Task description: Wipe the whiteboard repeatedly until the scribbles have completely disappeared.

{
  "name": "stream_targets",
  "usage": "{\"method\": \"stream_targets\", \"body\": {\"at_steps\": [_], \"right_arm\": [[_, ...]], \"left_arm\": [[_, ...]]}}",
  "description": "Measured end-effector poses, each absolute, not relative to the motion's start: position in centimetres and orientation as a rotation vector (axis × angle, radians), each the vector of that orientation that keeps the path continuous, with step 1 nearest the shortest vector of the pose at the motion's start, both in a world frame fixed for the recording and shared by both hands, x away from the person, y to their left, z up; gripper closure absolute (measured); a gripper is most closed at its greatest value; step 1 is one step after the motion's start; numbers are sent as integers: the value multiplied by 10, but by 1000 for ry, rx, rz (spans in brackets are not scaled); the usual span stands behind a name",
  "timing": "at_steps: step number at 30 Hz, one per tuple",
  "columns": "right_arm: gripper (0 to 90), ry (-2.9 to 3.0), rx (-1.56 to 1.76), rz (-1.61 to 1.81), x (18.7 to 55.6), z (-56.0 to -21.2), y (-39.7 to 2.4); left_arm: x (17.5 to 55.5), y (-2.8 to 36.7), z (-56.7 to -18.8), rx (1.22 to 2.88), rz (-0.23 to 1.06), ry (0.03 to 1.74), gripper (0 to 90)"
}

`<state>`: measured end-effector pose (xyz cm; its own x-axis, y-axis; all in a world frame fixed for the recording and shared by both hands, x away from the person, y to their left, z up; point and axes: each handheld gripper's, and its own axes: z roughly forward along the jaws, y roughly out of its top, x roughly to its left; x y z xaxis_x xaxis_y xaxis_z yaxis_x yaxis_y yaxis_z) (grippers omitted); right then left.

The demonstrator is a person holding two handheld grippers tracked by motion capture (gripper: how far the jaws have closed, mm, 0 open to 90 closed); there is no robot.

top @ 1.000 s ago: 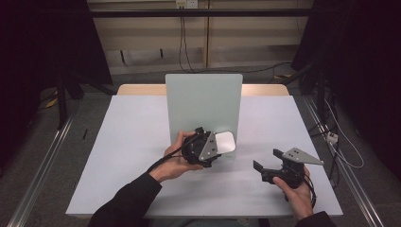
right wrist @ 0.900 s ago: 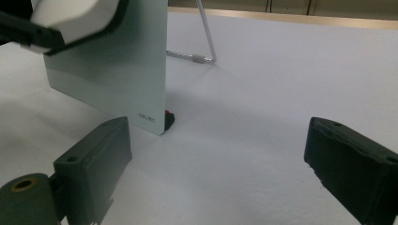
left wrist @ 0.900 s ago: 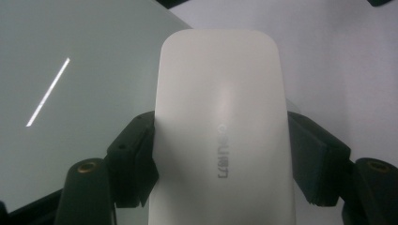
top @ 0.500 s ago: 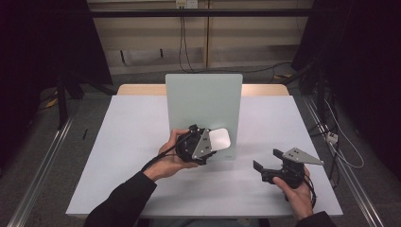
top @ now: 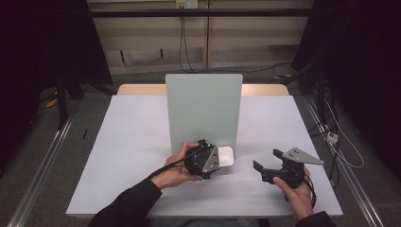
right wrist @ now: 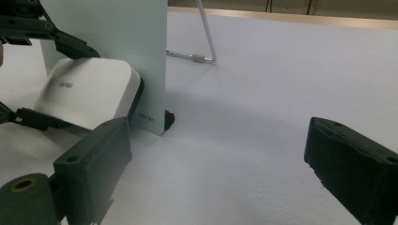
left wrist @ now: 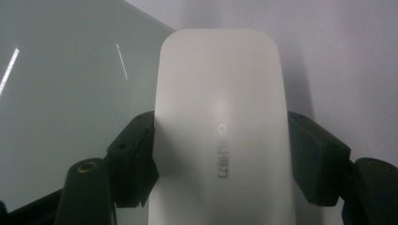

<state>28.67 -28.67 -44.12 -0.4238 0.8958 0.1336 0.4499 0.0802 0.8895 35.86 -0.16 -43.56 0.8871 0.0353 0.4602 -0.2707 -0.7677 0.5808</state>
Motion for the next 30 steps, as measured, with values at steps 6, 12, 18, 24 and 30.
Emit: {"method": "stream_targets", "body": {"at_steps": [6,12,18,24,30], "right_arm": [[76,1915,1327,1305,286,-441,-287],[76,1913,1328,1302,286,-441,-287],[76,1914,1329,1303,287,-441,-286],[76,1914,1325,1305,287,-441,-286],[76,1917,1324,1302,287,-441,-286]], "left_arm": [[362,5,-429,2345,586,-119,311],[367,14,-420,2303,576,-40,311],[369,20,-412,2268,548,40,311],[369,25,-410,2241,529,78,311],[363,33,-404,2213,503,132,311]]}}
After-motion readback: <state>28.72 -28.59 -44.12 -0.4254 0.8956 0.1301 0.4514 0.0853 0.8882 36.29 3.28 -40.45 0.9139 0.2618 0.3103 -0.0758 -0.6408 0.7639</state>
